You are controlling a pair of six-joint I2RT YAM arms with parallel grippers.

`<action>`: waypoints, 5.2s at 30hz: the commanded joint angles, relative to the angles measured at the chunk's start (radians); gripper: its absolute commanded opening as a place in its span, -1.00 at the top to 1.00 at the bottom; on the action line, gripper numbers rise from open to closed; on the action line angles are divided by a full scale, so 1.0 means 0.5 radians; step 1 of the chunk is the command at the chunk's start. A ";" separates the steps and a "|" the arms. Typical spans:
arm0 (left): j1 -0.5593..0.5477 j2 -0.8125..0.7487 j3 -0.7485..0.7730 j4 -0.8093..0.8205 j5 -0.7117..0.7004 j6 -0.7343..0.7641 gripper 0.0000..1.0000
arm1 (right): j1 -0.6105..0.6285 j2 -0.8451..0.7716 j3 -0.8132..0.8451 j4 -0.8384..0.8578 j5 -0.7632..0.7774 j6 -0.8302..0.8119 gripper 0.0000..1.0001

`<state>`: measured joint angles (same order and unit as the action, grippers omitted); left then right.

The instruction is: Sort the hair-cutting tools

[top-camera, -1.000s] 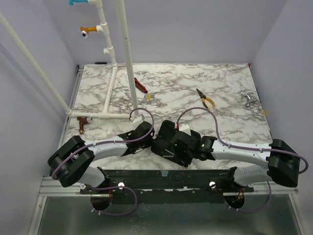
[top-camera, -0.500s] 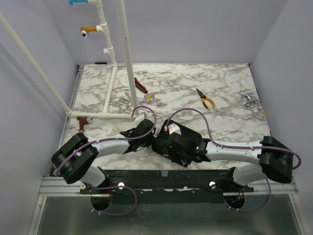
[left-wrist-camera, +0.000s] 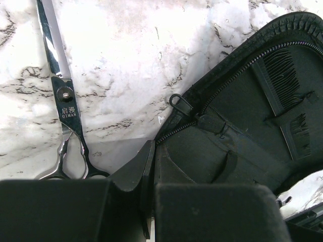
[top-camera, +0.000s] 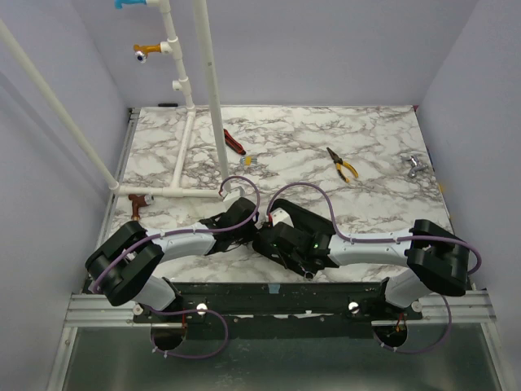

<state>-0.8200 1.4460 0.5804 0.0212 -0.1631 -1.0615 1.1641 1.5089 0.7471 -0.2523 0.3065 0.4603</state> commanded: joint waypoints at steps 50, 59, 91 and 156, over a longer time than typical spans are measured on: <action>-0.034 0.004 -0.142 0.117 0.118 -0.043 1.00 | 0.013 0.047 0.062 0.148 -0.086 -0.197 0.99; -0.035 0.022 -0.151 0.132 0.124 -0.052 1.00 | 0.033 0.064 0.113 0.066 -0.003 -0.110 0.35; -0.072 -0.037 -0.266 0.182 0.029 -0.193 1.00 | 0.031 -0.909 -0.462 -0.543 0.140 1.394 0.00; -0.161 -0.064 -0.263 0.083 -0.073 -0.161 1.00 | 0.010 -0.666 -0.411 -0.114 0.251 1.047 0.12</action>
<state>-0.8730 1.4139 0.4839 0.1509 -0.2611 -1.1484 1.1770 1.1713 0.5255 -0.4500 0.3370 1.0153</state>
